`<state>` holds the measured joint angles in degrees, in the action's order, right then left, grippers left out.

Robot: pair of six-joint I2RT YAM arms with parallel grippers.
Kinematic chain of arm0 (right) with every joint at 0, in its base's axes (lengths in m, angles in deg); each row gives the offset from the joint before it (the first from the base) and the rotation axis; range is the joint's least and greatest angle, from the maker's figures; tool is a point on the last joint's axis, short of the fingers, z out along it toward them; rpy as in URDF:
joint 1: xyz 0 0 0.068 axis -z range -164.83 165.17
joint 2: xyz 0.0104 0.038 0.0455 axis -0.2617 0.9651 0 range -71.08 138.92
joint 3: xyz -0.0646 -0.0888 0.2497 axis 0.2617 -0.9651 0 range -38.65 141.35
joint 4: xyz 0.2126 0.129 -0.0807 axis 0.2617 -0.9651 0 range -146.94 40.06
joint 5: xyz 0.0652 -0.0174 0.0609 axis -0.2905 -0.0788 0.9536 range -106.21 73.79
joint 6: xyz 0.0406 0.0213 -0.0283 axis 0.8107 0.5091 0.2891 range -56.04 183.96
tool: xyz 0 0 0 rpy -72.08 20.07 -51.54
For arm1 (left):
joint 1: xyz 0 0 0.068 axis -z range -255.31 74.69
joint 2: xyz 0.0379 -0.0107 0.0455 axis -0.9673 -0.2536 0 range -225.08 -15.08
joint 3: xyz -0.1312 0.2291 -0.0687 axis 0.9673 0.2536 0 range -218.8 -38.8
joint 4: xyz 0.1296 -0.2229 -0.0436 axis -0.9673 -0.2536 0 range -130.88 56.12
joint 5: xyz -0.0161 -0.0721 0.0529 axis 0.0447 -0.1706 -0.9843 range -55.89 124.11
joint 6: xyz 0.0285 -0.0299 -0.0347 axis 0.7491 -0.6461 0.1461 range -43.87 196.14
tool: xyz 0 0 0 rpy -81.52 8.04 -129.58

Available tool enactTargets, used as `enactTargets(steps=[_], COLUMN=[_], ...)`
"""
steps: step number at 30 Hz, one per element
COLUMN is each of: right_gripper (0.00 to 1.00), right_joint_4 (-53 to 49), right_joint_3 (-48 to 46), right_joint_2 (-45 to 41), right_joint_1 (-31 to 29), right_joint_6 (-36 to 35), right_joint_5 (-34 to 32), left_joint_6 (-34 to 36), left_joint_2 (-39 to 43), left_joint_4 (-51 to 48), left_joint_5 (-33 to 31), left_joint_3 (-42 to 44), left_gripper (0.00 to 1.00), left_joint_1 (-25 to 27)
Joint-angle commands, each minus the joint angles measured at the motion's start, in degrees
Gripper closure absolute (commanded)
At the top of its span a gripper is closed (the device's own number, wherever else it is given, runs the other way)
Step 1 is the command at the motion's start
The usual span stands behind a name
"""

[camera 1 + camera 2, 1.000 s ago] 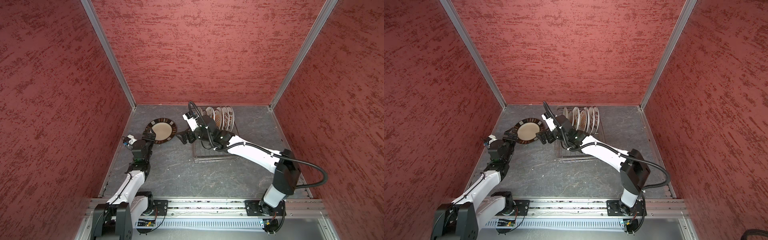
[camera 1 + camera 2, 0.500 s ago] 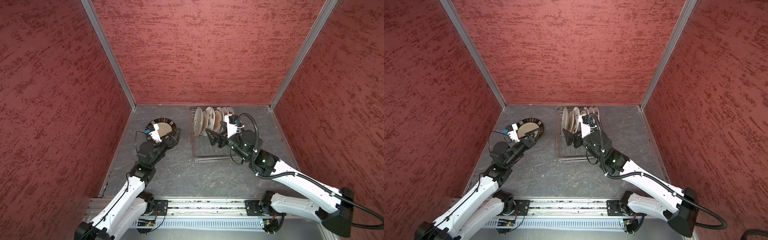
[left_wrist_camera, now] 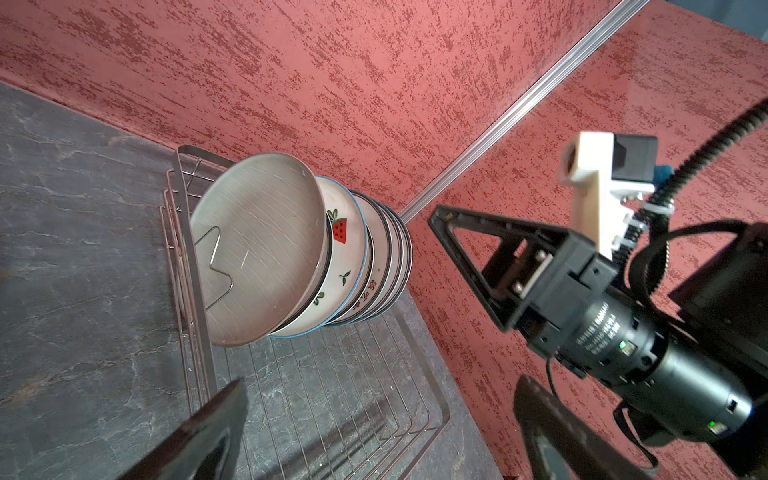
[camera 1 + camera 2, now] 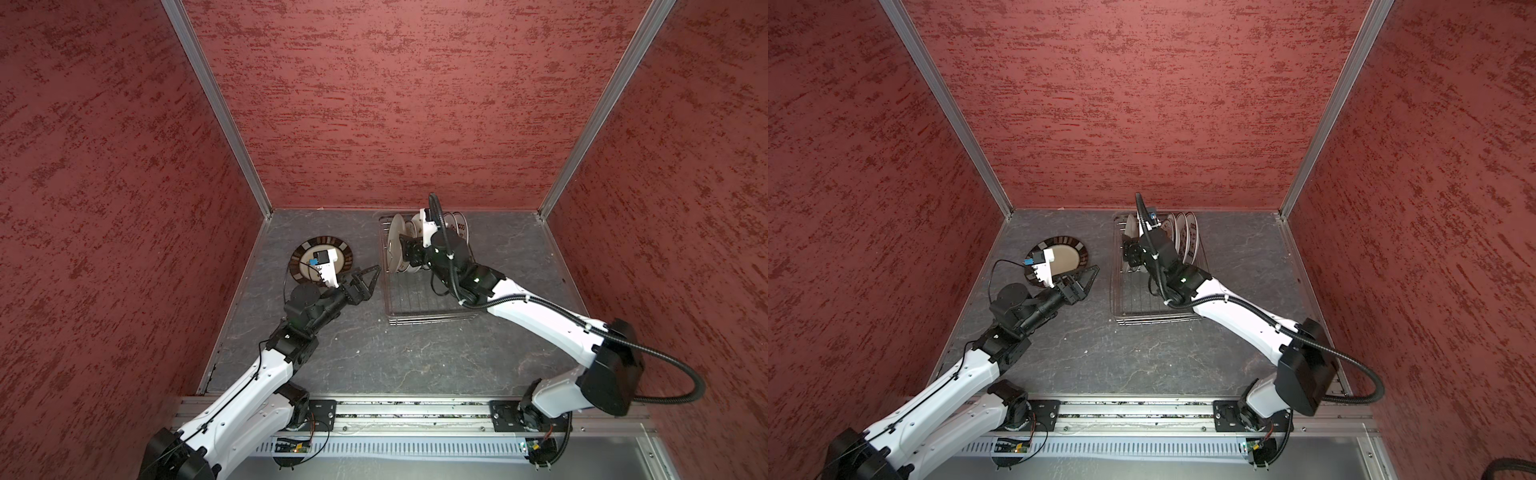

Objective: Unload the plates from the dish rack
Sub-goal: 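Release the plate and raise the left gripper while the right gripper grasps the next plate, then lift the plain white plate up out of the rack with the right gripper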

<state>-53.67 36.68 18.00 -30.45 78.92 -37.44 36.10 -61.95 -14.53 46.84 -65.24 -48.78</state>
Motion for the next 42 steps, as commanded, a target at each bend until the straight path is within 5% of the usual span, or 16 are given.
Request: enactTargets(steps=[1,24,42], right_gripper=[0.29,0.81,0.86], right_joint_4=[-6.9,-23.2,-30.2], right_joint_3=[5.9,31.1,42.0], right_joint_2=[5.3,29.7,38.0], right_joint_1=[0.2,1.0,0.2], right_joint_6=[1.2,3.7,2.5], right_joint_5=[-5.7,-16.3,-24.0], left_joint_6=[-0.5,-2.2,-2.3], left_joint_2=[-0.2,-0.7,-2.1], left_joint_4=[1.1,4.5,4.2], left_joint_5=[-3.2,-8.9,-10.4], left_joint_3=[1.3,5.3,5.3], left_gripper=[0.01,0.01,0.01], left_joint_1=[0.5,1.7,1.7])
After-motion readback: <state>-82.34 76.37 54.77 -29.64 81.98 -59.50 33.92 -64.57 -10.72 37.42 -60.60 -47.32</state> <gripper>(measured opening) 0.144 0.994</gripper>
